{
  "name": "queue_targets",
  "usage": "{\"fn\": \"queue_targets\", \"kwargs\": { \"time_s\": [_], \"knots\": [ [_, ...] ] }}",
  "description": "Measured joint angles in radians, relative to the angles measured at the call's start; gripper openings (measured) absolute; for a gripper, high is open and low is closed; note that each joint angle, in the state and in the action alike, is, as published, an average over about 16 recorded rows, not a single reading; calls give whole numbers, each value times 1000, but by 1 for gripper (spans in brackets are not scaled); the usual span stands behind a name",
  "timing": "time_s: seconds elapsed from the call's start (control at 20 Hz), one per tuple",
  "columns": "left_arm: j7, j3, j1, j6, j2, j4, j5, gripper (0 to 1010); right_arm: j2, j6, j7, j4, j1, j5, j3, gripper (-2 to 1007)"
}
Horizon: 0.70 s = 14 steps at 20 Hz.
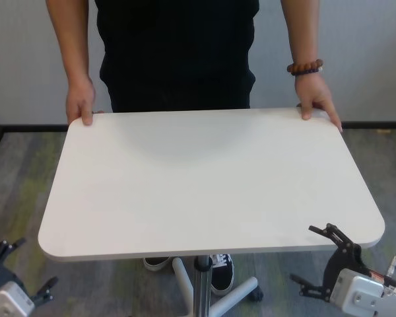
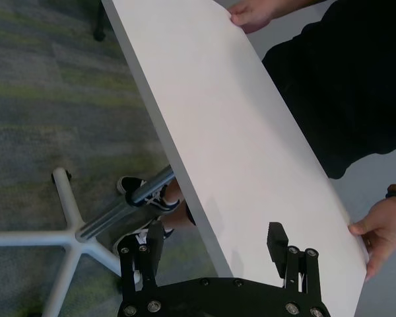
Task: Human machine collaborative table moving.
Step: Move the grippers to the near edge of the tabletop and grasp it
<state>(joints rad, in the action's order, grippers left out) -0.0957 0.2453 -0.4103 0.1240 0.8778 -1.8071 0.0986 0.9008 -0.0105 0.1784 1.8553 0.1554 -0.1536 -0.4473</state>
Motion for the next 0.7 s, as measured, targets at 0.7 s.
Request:
{"fn": "queue_targets", "kwargs": {
  "time_s": [0.7],
  "knots": [
    [-21,38,53,-11,-85,44,109,1004,-7,77,12,-12,10,-87,1,1000]
  ]
}}
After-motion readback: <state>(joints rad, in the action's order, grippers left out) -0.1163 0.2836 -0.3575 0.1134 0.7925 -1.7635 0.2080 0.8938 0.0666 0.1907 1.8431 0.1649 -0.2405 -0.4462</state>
